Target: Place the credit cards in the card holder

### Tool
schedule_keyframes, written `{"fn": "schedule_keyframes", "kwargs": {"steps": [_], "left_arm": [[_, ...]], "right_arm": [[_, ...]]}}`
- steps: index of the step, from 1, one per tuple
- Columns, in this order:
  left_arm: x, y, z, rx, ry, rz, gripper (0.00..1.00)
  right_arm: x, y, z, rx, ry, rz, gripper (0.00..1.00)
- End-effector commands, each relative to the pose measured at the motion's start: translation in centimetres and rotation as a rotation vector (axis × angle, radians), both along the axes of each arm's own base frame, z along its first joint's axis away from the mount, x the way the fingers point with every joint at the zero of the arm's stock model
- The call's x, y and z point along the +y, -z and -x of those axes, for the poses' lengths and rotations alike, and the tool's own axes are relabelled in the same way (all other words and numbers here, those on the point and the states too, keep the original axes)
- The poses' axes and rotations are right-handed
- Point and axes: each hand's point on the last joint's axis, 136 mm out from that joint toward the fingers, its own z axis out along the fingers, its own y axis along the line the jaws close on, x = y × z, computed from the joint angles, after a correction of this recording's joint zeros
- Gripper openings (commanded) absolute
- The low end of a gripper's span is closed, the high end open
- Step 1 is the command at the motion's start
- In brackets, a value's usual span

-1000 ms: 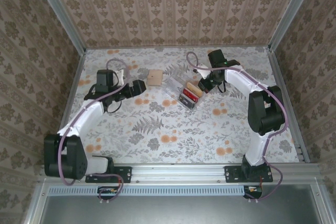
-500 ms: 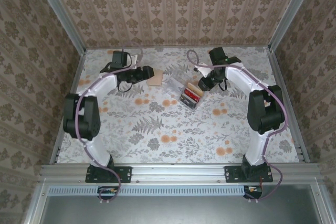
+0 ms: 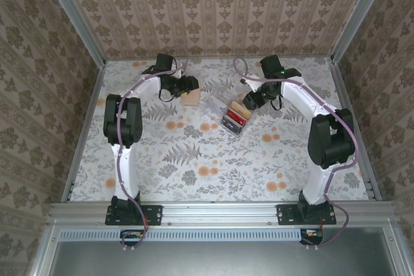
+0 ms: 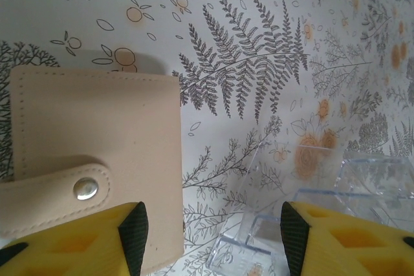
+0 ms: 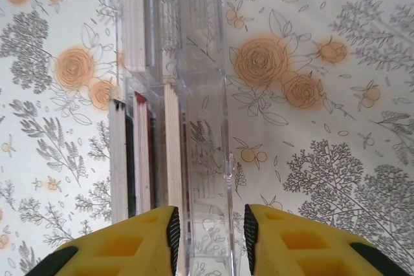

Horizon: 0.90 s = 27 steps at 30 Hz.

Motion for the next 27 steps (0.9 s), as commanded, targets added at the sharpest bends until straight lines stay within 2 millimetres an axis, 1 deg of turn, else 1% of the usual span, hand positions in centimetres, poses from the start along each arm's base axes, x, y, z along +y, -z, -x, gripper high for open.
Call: {"fn": "schedule_keyframes", "kwargs": {"steps": [1,3,5,7,9,12,14,15,16,17,18,19,21,22,23,25,27], "left_arm": [[-1.1,1.0,0.1,0.047,0.026,0.002,0.59],[-1.4,2.0,0.4,0.071,0.032,-0.007,0.59],[-1.3,3.4,1.1,0.103,0.026,-0.03,0.58],[-1.0,4.3,2.3,0.134,0.025,-0.035,0.57],[-0.6,4.8,3.9,0.142,0.029,-0.044,0.57],[0.7,5.6,7.4,0.166,0.015,-0.069,0.57],[1.5,6.1,10.1,0.179,0.0,-0.064,0.57],[1.8,5.9,11.6,0.178,-0.005,-0.06,0.57],[2.1,6.0,12.9,0.185,-0.008,-0.063,0.57],[2.2,6.1,14.6,0.192,-0.009,-0.061,0.57],[2.0,6.1,16.2,0.198,0.0,-0.048,0.56],[1.4,6.0,18.0,0.202,0.02,-0.029,0.57],[-0.2,5.6,21.2,0.212,0.07,0.003,0.57],[-1.6,5.0,23.1,0.208,0.115,0.019,0.57],[-2.5,4.5,24.4,0.202,0.136,0.029,0.57],[-3.5,3.0,26.0,0.166,0.16,0.041,0.59],[-3.2,1.2,26.2,0.109,0.135,0.031,0.61]], "right_arm": [[0.3,-4.2,0.2,-0.05,0.06,-0.082,0.38],[0.3,-5.1,0.4,-0.04,0.107,-0.111,0.39],[0.5,-5.8,1.0,-0.001,0.165,-0.156,0.4],[0.6,-6.3,1.7,0.023,0.207,-0.197,0.4],[0.7,-6.8,2.4,0.031,0.257,-0.243,0.41],[0.4,-7.8,3.7,0.012,0.337,-0.316,0.44],[0.2,-8.6,4.8,-0.012,0.387,-0.376,0.49],[0.0,-8.4,5.3,-0.01,0.415,-0.393,0.52],[-0.3,-9.7,5.9,-0.051,0.435,-0.425,0.54],[-0.6,-9.9,6.5,-0.055,0.465,-0.452,0.56],[-0.6,-10.1,7.1,-0.056,0.485,-0.481,0.58],[-0.6,-10.2,7.7,-0.054,0.503,-0.516,0.62],[-0.7,-10.0,8.8,-0.029,0.546,-0.576,0.63],[-0.8,-9.8,9.4,-0.012,0.58,-0.602,0.64],[-1.2,-9.3,9.9,0.006,0.62,-0.611,0.67],[-2.2,-8.5,10.6,0.021,0.705,-0.608,0.69],[-2.5,-7.5,11.4,0.051,0.748,-0.624,0.67]]}}
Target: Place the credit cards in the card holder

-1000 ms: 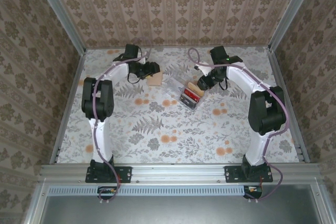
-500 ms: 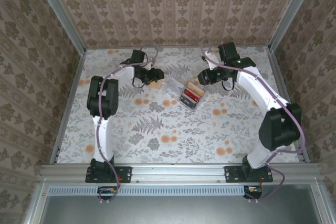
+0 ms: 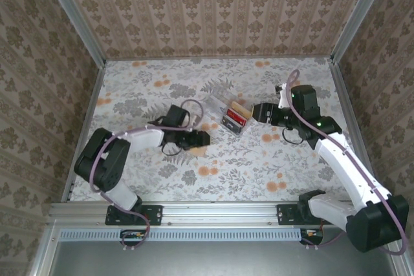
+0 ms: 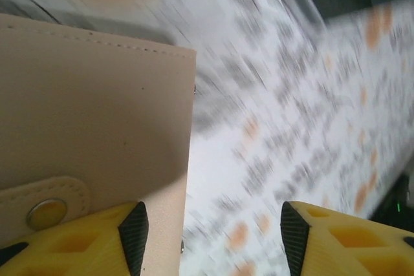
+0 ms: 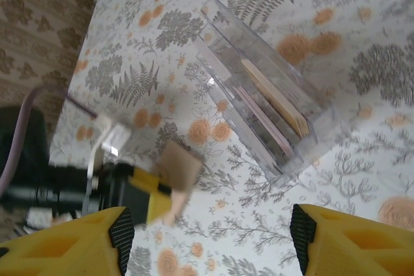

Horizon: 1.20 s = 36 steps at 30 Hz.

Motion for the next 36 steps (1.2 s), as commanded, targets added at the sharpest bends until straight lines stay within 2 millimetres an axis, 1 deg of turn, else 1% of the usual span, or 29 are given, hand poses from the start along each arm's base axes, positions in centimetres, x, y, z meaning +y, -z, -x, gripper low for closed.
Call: {"fn": "schedule_keyframes", "kwargs": {"steps": [1,2,3,5,6,8,10,12,13,14,15,17,19,21,24,28,32,36], "left_arm": [[0.8,-3.0,-0.5,-0.063,-0.103,0.011,0.62],[1.4,-3.9,-0.9,-0.095,-0.134,0.007,0.64],[1.9,-4.6,-1.1,-0.123,-0.153,0.006,0.65],[3.1,-5.7,-1.7,-0.158,-0.203,-0.009,0.67],[3.6,-5.9,-1.8,-0.163,-0.22,-0.011,0.68],[4.4,-6.4,-2.1,-0.167,-0.239,-0.004,0.68],[5.2,-6.2,-2.5,-0.158,-0.264,-0.008,0.69],[6.0,-5.7,-2.7,-0.133,-0.284,-0.011,0.69],[6.3,-5.3,-2.7,-0.114,-0.287,-0.011,0.69],[6.4,-4.9,-2.6,-0.097,-0.285,-0.005,0.69],[6.9,-4.7,-2.9,-0.087,-0.303,0.0,0.69],[7.5,-4.2,-2.9,-0.063,-0.323,0.004,0.68],[7.9,-4.0,-2.6,-0.056,-0.343,0.001,0.68],[8.9,-3.7,-2.4,-0.07,-0.379,-0.024,0.68],[10.9,-2.8,-1.8,-0.074,-0.47,-0.061,0.68],[13.3,-3.1,-0.8,-0.108,-0.575,-0.08,0.68],[14.7,-4.2,0.2,-0.162,-0.627,-0.065,0.7],[15.5,-4.9,0.9,-0.208,-0.644,-0.065,0.73]], "right_arm": [[-0.1,1.0,0.7,0.069,0.1,-0.117,0.65],[0.5,1.2,1.1,0.074,0.071,-0.148,0.63],[1.1,1.4,1.4,0.081,0.039,-0.17,0.58],[1.9,1.9,1.4,0.112,0.015,-0.182,0.49],[2.2,2.1,1.4,0.125,0.008,-0.177,0.47],[3.1,2.4,1.0,0.153,-0.01,-0.16,0.46],[4.3,2.8,0.7,0.167,-0.017,-0.134,0.46],[6.2,3.0,0.4,0.175,-0.054,-0.105,0.44],[7.4,3.6,0.5,0.191,-0.085,-0.082,0.43],[8.7,4.3,0.6,0.208,-0.116,-0.052,0.38],[9.6,5.1,0.7,0.231,-0.137,-0.022,0.34],[12.3,7.3,1.5,0.28,-0.207,0.038,0.3],[14.6,8.8,2.6,0.301,-0.292,0.117,0.29],[16.7,10.2,3.7,0.306,-0.384,0.216,0.28],[18.9,12.3,4.6,0.309,-0.487,0.358,0.27],[20.7,14.4,4.4,0.341,-0.532,0.409,0.26],[20.6,16.2,3.1,0.356,-0.484,0.46,0.24],[20.6,18.0,2.5,0.366,-0.464,0.479,0.25]]}}
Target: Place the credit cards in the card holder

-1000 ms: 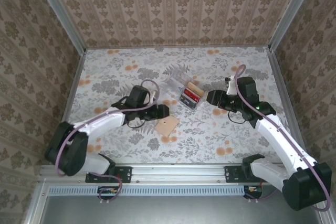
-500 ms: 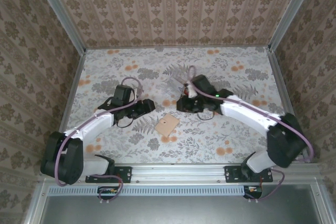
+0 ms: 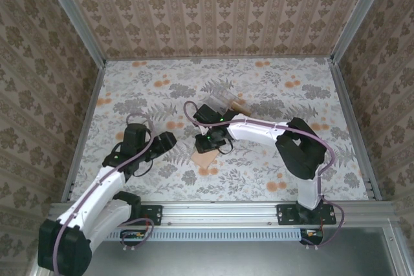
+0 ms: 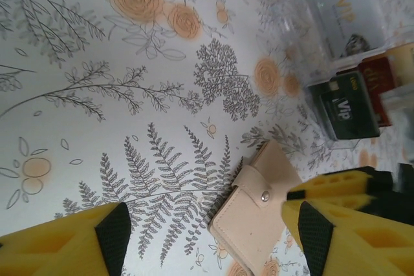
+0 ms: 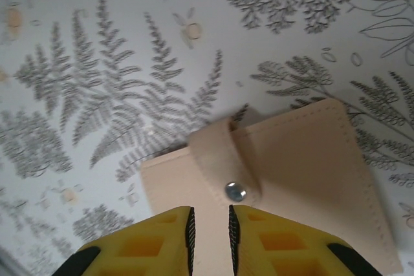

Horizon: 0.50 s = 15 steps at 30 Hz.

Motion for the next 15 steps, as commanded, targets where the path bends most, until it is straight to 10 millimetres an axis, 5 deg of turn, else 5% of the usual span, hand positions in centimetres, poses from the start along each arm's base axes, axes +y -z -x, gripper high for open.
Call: {"fn": "schedule_keyframes", "kwargs": {"steps": [1,9,13,15], "left_arm": [[1.5,0.9,0.8,0.018,-0.06,-0.034,0.73],[0.3,-0.1,0.3,-0.007,-0.008,0.006,0.73],[-0.7,-0.2,-0.2,0.011,0.046,0.012,0.73],[-1.3,-0.3,-0.4,0.019,0.071,0.019,0.72]], "right_arm": [[-0.9,1.6,-1.0,-0.014,0.027,0.073,0.25],[-7.5,3.9,-1.3,-0.045,0.392,0.256,0.24],[-10.8,5.1,1.6,0.054,0.794,0.198,0.2],[-10.6,5.5,3.1,0.104,0.936,0.082,0.17]]}}
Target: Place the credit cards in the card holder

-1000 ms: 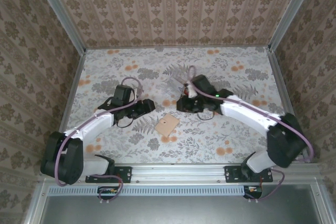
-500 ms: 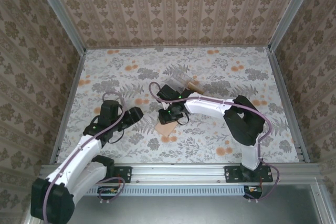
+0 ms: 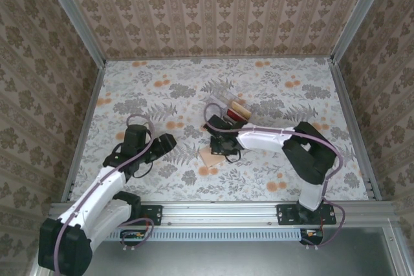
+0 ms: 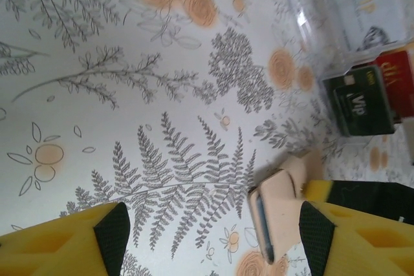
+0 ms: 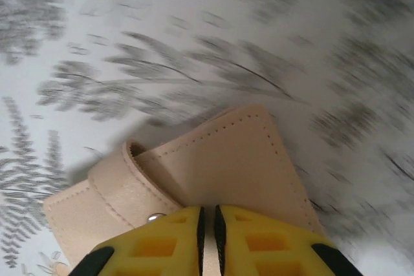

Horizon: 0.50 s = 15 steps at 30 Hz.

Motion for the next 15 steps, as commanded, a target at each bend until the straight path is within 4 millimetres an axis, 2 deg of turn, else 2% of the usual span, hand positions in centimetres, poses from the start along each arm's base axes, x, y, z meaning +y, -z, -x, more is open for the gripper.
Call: {"fn": "schedule_keyframes", "kwargs": {"steps": [1,3,5,7,9,12,15], "left_arm": [[-1.4,-1.9,-0.9,-0.038,0.067,0.033,0.72],[-1.9,-2.0,-0.8,-0.028,0.088,0.043,0.72],[-2.5,-2.0,-0.7,-0.02,0.115,0.055,0.72],[-2.8,-1.9,-0.6,-0.016,0.128,0.051,0.72],[-2.8,-1.6,-0.7,-0.014,0.124,0.043,0.72],[-2.9,-1.4,-1.1,-0.014,0.109,0.046,0.72],[-3.3,-1.5,-1.4,-0.013,0.124,0.038,0.72]], "right_arm": [[-3.3,2.3,3.1,0.059,0.425,-0.078,0.21],[-1.6,0.6,2.9,0.013,0.453,-0.258,0.26],[-0.1,-2.7,2.4,-0.039,0.366,-0.354,0.31],[-0.5,-5.6,2.0,-0.11,0.25,-0.293,0.33],[-0.8,-7.4,1.5,-0.211,0.049,-0.177,0.34],[-1.6,-7.3,0.9,-0.21,-0.171,-0.001,0.33],[-0.9,-6.0,0.7,-0.143,-0.302,0.044,0.34]]}}
